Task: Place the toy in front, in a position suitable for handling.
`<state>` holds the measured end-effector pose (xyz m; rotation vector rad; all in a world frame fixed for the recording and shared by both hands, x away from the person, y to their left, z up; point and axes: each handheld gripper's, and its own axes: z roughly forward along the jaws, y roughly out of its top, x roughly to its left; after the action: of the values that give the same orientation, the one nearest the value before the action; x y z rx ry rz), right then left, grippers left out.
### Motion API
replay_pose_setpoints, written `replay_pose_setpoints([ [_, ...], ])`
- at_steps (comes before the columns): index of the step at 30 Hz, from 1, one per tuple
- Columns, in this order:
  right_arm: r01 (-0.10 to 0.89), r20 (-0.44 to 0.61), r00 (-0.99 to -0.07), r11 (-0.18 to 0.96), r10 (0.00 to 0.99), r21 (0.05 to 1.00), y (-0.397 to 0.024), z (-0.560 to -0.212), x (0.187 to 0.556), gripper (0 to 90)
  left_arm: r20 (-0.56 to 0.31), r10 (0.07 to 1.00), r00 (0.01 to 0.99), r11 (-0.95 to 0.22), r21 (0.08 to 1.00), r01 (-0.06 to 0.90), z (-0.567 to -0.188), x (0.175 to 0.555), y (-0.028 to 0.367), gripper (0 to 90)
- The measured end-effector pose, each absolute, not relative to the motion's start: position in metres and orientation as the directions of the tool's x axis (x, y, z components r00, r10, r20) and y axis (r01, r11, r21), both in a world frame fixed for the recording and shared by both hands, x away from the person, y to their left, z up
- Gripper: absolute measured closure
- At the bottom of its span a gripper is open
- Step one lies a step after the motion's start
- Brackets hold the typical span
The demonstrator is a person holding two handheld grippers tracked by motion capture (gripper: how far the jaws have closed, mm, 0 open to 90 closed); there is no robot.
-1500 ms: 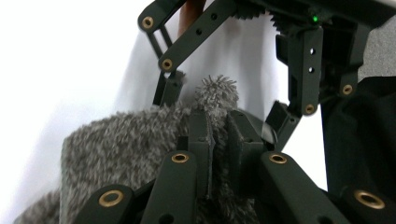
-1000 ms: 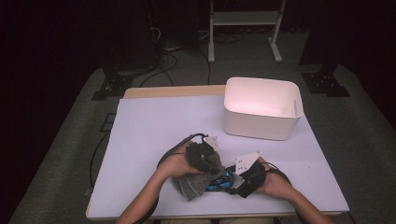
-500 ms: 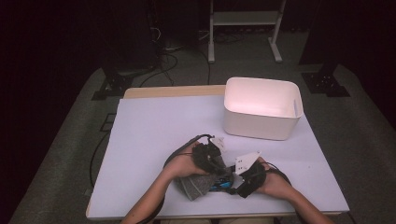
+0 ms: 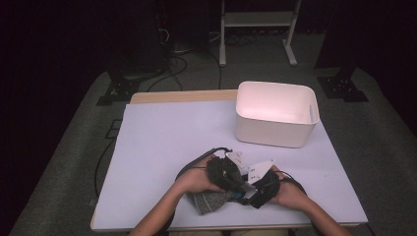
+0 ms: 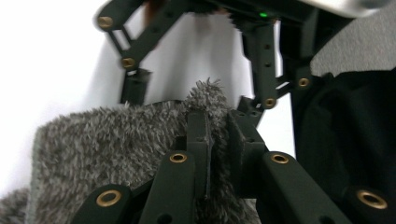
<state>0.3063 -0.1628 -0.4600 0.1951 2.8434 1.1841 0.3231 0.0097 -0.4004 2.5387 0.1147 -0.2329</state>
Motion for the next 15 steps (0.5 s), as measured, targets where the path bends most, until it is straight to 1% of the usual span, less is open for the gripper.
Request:
replay_pose_setpoints([
  [5,0.092,-0.007,-0.99,0.697,0.137,0.711,-0.163,-0.46,0.306,24.9,-0.183,0.039,0.982,-0.835,0.534,0.133,-0.404,0.32,0.017,80.5],
  [10,0.093,-0.007,-0.99,0.697,0.138,0.711,-0.163,-0.46,0.306,24.9,-0.192,0.087,0.978,-0.823,0.54,0.179,-0.4,0.32,0.05,80.5],
  [14,0.09,-0.009,-0.991,0.698,0.137,0.71,-0.163,-0.46,0.307,25.0,-0.191,0.15,0.97,-0.824,0.518,0.229,-0.398,0.321,0.077,80.5],
  [15,0.091,-0.008,-0.991,0.698,0.137,0.71,-0.163,-0.46,0.307,25.0,-0.179,0.164,0.97,-0.829,0.509,0.234,-0.399,0.322,0.084,80.5],
])
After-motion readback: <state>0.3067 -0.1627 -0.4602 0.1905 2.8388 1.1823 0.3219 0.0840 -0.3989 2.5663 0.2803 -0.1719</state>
